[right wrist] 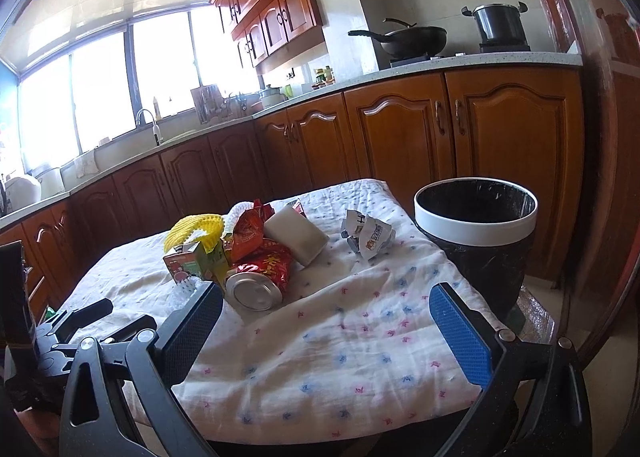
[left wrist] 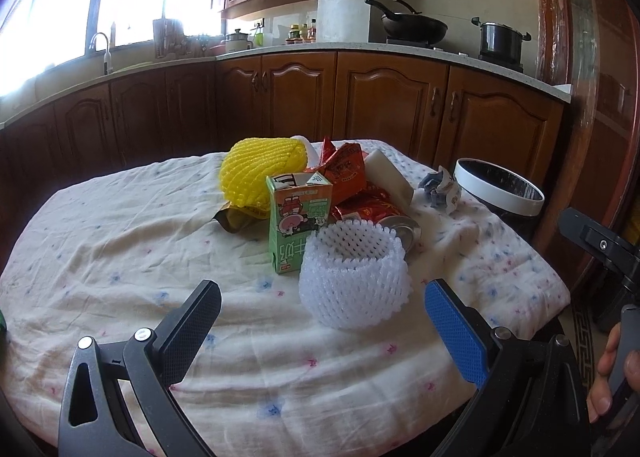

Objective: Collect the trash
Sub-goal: 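Grasp the white foam net with the left tool while the right tool grasps the crumpled paper wrapper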

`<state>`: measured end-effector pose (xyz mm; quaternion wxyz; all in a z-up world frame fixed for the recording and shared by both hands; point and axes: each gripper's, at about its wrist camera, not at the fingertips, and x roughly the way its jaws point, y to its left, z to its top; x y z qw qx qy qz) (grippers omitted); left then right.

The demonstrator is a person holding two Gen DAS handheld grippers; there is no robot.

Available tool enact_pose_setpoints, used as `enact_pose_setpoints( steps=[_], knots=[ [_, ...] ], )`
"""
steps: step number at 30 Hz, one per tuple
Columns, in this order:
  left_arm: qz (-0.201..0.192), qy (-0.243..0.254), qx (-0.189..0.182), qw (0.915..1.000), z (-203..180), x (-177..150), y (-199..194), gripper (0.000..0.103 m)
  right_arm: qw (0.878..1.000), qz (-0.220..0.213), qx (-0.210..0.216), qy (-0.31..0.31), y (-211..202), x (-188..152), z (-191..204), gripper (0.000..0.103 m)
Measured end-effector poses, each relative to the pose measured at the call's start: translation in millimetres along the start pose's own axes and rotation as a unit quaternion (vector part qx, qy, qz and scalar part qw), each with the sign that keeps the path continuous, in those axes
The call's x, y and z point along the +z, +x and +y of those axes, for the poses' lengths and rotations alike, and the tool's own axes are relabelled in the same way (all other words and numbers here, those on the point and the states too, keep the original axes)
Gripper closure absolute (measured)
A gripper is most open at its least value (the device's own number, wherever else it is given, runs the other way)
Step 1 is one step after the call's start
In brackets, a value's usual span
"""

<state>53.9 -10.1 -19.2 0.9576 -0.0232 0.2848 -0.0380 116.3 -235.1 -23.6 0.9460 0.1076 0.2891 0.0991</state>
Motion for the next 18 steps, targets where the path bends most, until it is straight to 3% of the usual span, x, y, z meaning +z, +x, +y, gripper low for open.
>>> enact_pose_setpoints(
  steps=[5,11,14,18],
  knots=[
    [0.028,0.003,-0.004,0.9996,0,8,22,0.002,1.0,0.019,0.007,0.014,12,2,-9,0.0],
    [0.046,0.003,-0.014,0.9989,1,17,47,0.01,0.998,0.045,0.013,0.029,31,5,-20,0.0],
    [0.049,0.005,-0.023,0.9985,0,18,55,0.024,0.997,0.059,0.017,0.036,43,8,-24,0.0],
    [0.053,0.015,-0.042,0.9976,-4,17,61,0.06,0.996,0.074,0.016,0.041,61,14,-30,0.002]
  ],
)
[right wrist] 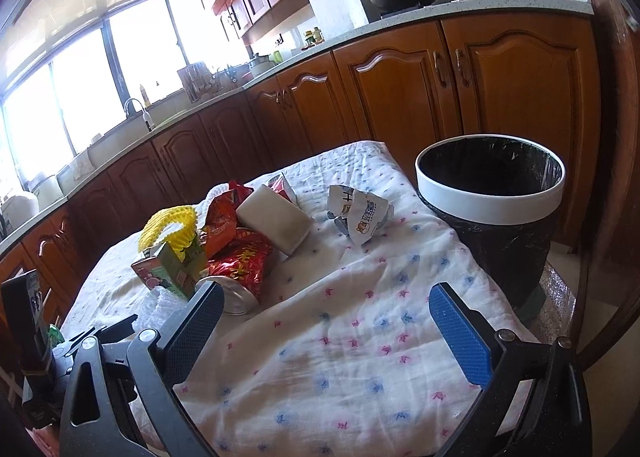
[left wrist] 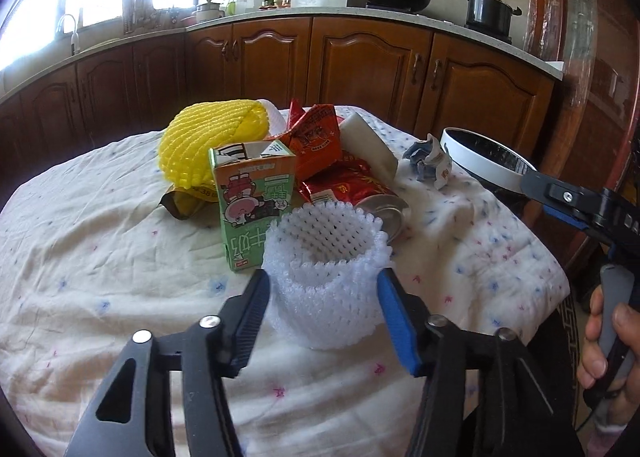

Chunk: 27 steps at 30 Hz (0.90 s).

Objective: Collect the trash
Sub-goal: 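Grasp the white foam net with the left tool while the right tool grasps the crumpled paper wrapper, then carry both items over the bin and open both tools to drop them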

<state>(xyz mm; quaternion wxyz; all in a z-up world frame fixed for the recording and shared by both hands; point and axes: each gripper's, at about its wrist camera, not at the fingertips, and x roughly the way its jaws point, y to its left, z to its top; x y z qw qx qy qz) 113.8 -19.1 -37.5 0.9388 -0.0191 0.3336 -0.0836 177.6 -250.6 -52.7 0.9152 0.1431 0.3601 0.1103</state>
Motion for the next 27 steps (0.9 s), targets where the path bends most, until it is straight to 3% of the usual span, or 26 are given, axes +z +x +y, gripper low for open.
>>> enact_pose_setpoints(
  steps=[1,3,8,12,19,20,21,22,27],
  knots=[
    [0.001,0.002,-0.003,1.0,-1,0,0,0.071,1.0,0.004,-0.002,0.001,5,3,-2,0.003],
    [-0.002,0.003,-0.018,0.9998,-2,3,-5,0.079,1.0,0.011,-0.002,0.006,15,10,-7,0.012],
    [-0.04,0.007,-0.047,0.9981,-5,20,-31,0.081,0.999,0.036,-0.006,0.015,46,34,-20,0.04],
    [-0.058,0.014,-0.052,0.9969,-8,35,-34,0.081,0.998,0.055,-0.012,0.016,76,51,-27,0.043],
    [-0.039,-0.005,-0.057,0.9976,-4,57,4,0.081,0.995,0.1,-0.024,0.016,128,65,-38,0.042],
    [-0.036,-0.007,-0.057,0.9977,-4,61,10,0.081,0.994,0.108,-0.025,0.016,134,65,-40,0.043],
    [-0.033,-0.007,-0.057,0.9978,-5,66,16,0.081,0.993,0.115,-0.022,0.017,139,65,-42,0.055],
    [-0.031,-0.007,-0.056,0.9979,-6,70,22,0.081,0.993,0.12,-0.016,0.018,143,65,-44,0.059],
    [-0.023,-0.006,-0.063,0.9978,-16,84,41,0.082,0.994,0.108,0.006,0.016,134,64,-46,0.067]
  ],
)
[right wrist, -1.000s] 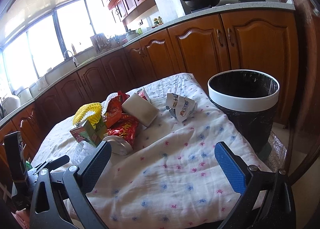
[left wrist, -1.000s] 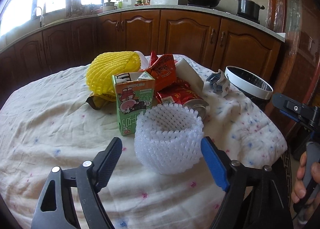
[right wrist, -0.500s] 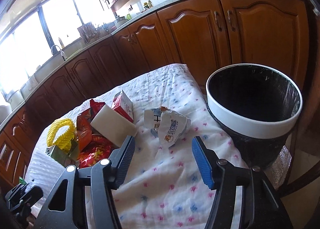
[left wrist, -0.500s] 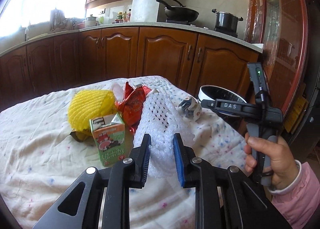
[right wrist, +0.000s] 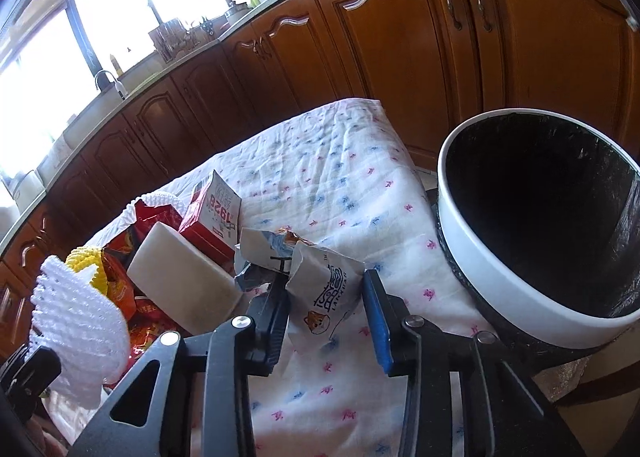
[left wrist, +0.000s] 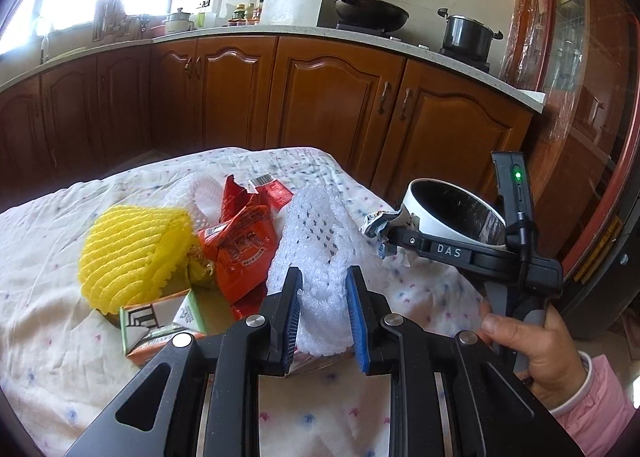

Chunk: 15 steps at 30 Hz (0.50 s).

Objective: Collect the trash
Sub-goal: 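Carry both items over the bin and open both tools to drop them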

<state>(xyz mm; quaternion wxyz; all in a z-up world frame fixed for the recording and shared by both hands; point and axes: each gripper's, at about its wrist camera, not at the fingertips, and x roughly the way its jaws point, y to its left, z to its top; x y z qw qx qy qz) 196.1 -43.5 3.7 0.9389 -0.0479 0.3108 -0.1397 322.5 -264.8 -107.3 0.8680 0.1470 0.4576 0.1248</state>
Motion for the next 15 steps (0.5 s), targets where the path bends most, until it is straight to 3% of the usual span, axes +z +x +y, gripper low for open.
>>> enact_pose_setpoints(
  steps=[5,15],
  knots=[
    [0.009,0.016,-0.012,0.9998,-19,18,25,0.082,1.0,-0.024,0.007,0.013,-33,2,-12,0.067],
    [0.043,0.029,-0.053,0.9973,-60,55,92,0.081,0.995,-0.059,-0.056,0.052,-82,19,-77,0.067]
  ],
)
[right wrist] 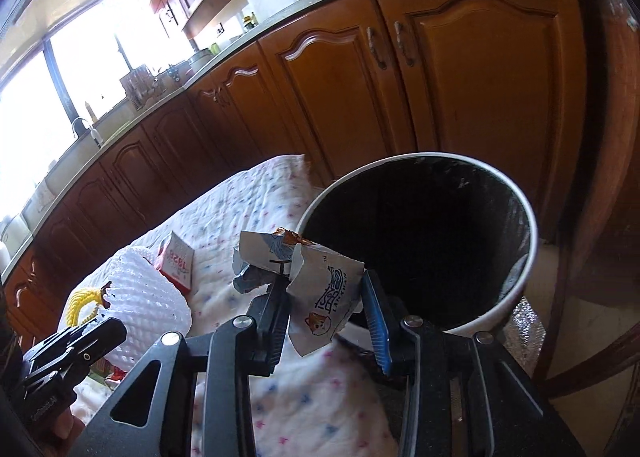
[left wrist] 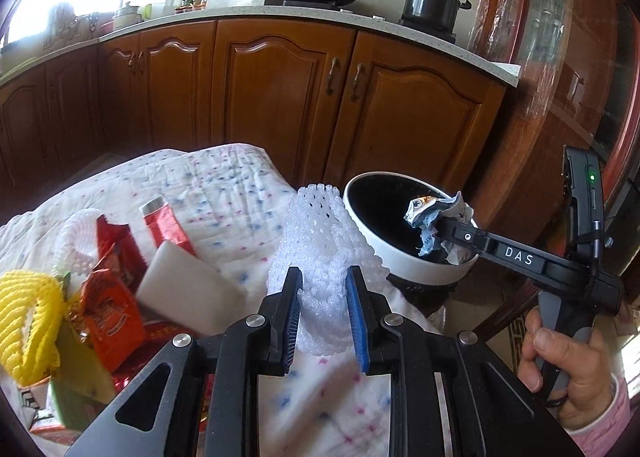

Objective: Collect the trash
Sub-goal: 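Carry both items over the bin and open both tools to drop them, then grasp the green juice carton with the left tool while the right tool grasps the white block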

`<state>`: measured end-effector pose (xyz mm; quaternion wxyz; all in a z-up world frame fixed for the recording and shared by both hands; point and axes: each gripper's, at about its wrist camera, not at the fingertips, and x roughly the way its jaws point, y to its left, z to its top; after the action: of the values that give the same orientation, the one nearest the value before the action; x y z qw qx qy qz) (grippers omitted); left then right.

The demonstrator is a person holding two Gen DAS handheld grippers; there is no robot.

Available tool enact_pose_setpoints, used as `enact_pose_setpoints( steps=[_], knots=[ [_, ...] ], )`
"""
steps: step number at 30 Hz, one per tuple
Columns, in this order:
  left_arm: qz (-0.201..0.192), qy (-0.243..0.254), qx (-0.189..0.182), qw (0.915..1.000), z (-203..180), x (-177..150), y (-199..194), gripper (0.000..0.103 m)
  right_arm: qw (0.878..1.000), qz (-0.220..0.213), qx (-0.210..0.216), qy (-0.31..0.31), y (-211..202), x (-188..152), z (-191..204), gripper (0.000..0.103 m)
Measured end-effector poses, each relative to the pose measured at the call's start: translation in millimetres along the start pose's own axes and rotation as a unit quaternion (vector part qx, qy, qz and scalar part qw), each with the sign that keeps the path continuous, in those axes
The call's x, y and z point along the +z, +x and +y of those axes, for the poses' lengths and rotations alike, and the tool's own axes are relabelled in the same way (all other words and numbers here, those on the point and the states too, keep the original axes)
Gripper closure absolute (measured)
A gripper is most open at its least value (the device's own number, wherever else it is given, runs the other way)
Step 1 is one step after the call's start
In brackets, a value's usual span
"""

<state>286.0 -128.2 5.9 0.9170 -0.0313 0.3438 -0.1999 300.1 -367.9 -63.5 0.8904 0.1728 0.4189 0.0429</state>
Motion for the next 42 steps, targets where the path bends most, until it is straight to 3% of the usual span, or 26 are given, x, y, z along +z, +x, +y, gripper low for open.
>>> enact_pose_setpoints(
  steps=[8,15,26,29,31,35,38,39,42],
  knots=[
    [0.012,0.017,-0.013,0.9997,-25,38,51,0.081,0.999,-0.012,-0.031,0.015,-8,19,-36,0.067],
    [0.039,0.011,-0.027,0.9988,-32,62,92,0.081,0.999,-0.001,-0.034,0.017,1,28,-50,0.067],
    [0.068,0.027,-0.012,0.9972,-52,82,144,0.079,0.999,0.012,-0.037,0.014,11,35,-62,0.067],
    [0.069,0.032,-0.01,0.9971,-57,84,150,0.07,0.999,0.017,-0.04,0.009,14,37,-62,0.066],
    [0.069,0.033,-0.008,0.997,-59,85,153,0.053,0.999,0.022,-0.037,0.01,17,38,-64,0.062],
    [0.068,0.03,-0.009,0.9972,-62,86,153,0.044,0.999,0.029,-0.038,0.016,21,40,-68,0.055],
    [0.064,0.019,-0.014,0.9977,-58,84,146,0.031,0.999,0.028,-0.029,0.028,20,40,-73,0.044],
    [0.062,0.015,-0.017,0.9978,-57,83,143,0.03,0.999,0.026,-0.031,0.029,19,39,-74,0.039],
    [0.054,0.003,-0.032,0.998,-52,80,129,0.029,0.999,0.017,-0.027,0.035,13,38,-74,0.037]
  ],
)
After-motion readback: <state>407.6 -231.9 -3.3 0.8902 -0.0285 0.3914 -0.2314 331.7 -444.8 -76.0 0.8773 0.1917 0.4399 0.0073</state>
